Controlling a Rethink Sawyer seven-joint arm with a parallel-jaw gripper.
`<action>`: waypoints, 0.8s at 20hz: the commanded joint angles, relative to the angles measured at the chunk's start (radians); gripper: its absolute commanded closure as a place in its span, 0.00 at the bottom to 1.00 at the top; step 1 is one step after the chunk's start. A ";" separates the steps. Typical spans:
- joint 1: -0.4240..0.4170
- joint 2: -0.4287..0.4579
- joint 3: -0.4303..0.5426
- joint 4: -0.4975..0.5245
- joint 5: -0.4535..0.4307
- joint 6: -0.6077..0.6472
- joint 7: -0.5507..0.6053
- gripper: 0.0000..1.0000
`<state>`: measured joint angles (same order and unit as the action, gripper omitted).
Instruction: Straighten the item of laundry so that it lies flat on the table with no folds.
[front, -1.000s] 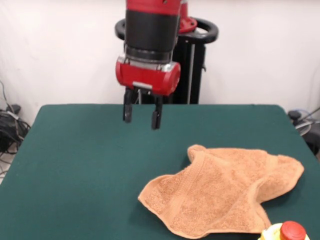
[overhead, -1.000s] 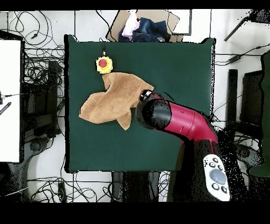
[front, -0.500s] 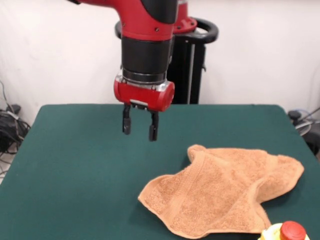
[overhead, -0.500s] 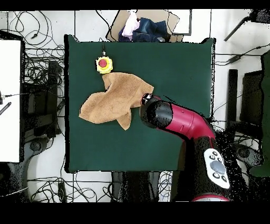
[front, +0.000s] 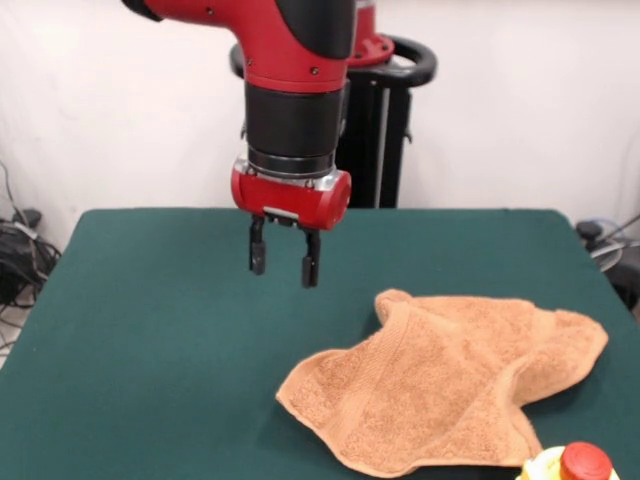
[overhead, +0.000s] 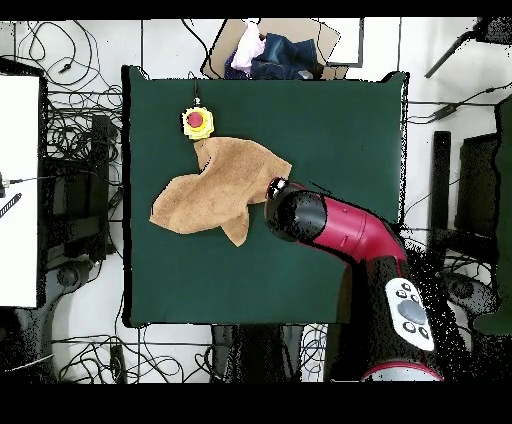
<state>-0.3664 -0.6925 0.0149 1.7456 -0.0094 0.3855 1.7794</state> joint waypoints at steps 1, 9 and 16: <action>0.010 -0.014 0.102 0.007 -0.024 0.001 0.051 0.00; 0.067 -0.004 0.071 -0.015 -0.004 0.006 0.108 0.00; 0.114 0.024 0.040 -0.067 0.013 0.025 0.139 0.00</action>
<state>-0.2937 -0.6952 0.0169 1.7232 -0.0096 0.3857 1.7794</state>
